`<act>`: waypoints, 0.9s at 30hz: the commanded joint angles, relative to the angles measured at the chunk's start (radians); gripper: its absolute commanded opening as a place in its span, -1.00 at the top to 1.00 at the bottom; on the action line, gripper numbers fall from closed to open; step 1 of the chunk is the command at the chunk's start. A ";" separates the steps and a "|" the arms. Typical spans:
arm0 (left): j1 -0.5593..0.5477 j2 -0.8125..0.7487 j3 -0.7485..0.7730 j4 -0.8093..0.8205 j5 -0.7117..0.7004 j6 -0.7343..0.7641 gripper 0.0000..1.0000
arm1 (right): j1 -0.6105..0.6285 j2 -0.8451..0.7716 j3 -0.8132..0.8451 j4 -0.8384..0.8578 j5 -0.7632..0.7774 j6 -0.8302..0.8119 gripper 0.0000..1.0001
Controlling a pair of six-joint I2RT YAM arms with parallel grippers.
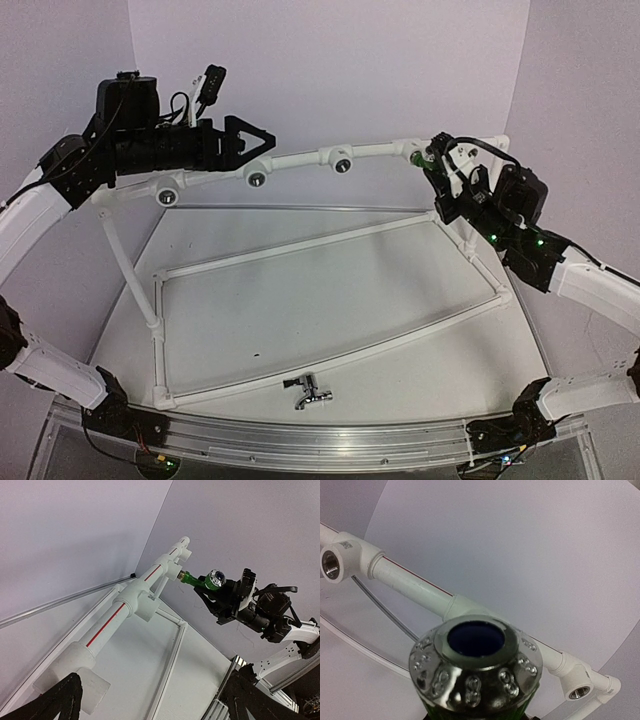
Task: Install the water faucets
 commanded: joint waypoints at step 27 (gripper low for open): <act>0.000 -0.011 0.007 0.005 0.014 0.012 -0.99 | -0.008 0.057 0.003 0.180 -0.019 -0.123 1.00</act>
